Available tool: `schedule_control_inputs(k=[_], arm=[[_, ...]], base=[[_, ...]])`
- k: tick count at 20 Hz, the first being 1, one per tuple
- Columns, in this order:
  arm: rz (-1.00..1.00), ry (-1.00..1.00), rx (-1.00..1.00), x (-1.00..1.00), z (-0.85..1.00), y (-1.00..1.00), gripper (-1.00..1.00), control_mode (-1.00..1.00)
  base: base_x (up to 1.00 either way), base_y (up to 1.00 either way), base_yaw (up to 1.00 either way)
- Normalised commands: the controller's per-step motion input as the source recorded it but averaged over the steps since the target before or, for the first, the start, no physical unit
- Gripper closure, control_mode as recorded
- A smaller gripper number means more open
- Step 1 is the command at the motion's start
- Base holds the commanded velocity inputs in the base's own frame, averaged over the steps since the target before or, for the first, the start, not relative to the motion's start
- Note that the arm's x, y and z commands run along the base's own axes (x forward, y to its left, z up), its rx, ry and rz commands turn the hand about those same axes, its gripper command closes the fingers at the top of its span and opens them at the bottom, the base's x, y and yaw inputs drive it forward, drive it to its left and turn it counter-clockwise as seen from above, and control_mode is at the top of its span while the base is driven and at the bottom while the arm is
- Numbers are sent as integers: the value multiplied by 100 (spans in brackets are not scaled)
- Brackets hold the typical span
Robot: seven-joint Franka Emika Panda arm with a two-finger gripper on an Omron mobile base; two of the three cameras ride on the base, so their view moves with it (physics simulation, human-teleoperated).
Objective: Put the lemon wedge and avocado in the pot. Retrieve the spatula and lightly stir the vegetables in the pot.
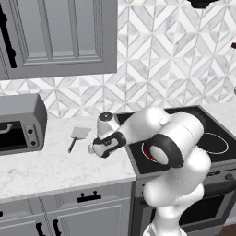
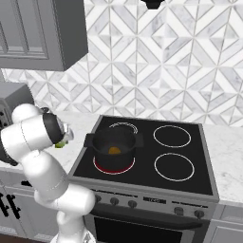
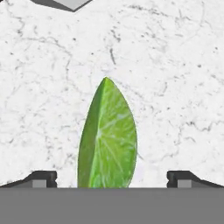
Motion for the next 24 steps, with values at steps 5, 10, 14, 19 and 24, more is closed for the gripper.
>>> schedule_control_inputs(k=[5, 10, 14, 19, 24], arm=[[0, 0, 0, 19, -20, 0, 100, -100], [-1, 0, 0, -2, 6, 0, 100, -100], [-4, -5, -1, -47, 86, -1, 100, -100], [-1, -5, -1, -73, 100, -4, 100, -100], [-5, -2, -3, -42, 97, -17, 100, -100]], base=[[0, 0, 0], [0, 0, 0], [0, 0, 0], [0, 0, 0], [0, 0, 0]])
